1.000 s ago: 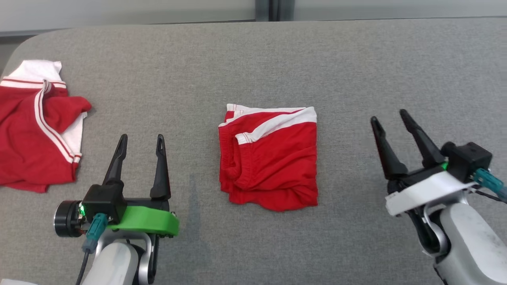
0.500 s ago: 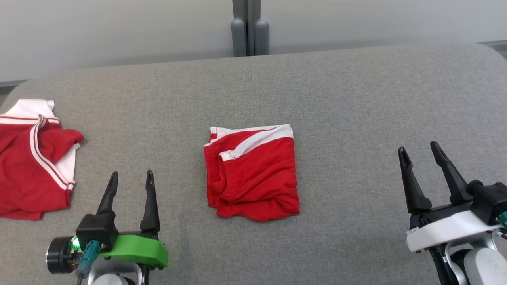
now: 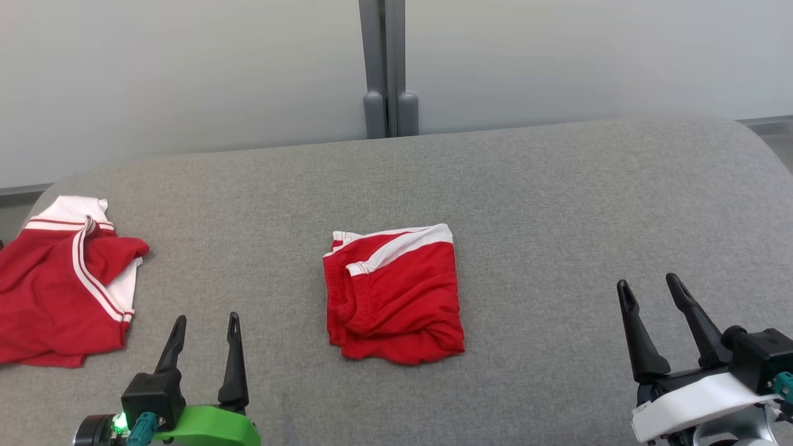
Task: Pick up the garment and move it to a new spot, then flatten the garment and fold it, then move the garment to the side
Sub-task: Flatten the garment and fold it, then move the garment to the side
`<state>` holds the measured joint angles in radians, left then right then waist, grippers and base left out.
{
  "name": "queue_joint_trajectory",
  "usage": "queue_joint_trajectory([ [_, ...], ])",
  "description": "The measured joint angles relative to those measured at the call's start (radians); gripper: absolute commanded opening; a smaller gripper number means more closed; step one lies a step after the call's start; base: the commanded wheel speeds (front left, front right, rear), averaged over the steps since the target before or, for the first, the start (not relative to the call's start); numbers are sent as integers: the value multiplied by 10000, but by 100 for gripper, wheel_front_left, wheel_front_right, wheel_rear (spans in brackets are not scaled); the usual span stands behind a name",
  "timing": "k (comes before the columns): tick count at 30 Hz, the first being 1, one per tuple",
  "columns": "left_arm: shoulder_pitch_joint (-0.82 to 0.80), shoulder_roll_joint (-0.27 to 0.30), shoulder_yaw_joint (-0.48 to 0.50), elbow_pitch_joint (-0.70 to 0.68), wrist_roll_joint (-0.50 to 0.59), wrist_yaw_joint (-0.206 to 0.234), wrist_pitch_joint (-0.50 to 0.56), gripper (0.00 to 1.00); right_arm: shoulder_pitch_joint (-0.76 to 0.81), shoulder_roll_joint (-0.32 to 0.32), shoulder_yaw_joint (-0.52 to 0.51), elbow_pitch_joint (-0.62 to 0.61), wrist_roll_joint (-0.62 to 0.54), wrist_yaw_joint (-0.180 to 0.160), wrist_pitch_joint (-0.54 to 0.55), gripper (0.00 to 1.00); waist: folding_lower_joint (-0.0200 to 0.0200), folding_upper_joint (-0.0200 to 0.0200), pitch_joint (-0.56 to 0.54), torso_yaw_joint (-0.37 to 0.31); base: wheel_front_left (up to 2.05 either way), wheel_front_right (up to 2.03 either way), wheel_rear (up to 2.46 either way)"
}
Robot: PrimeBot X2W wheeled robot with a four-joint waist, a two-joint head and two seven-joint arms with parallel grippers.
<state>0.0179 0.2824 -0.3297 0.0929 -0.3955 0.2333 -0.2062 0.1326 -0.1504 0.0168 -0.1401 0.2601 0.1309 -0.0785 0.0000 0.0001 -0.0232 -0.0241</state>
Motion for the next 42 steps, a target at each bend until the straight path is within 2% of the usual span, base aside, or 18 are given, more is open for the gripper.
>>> queue_joint_trajectory([
  [28,-175,82,-190,153,-52,94,-75,100,211,123,-309,-36,-6,0,401,100,0,0,-48,182,0,0,0],
  [34,-993,44,-295,-117,232,-38,-232,100,-262,-173,-280,161,65,0,493,100,0,0,388,510,0,0,0],
  [42,-2284,-234,-198,-132,399,-349,-504,100,-1871,-612,472,1388,479,0,408,100,0,0,1663,1088,0,0,0],
])
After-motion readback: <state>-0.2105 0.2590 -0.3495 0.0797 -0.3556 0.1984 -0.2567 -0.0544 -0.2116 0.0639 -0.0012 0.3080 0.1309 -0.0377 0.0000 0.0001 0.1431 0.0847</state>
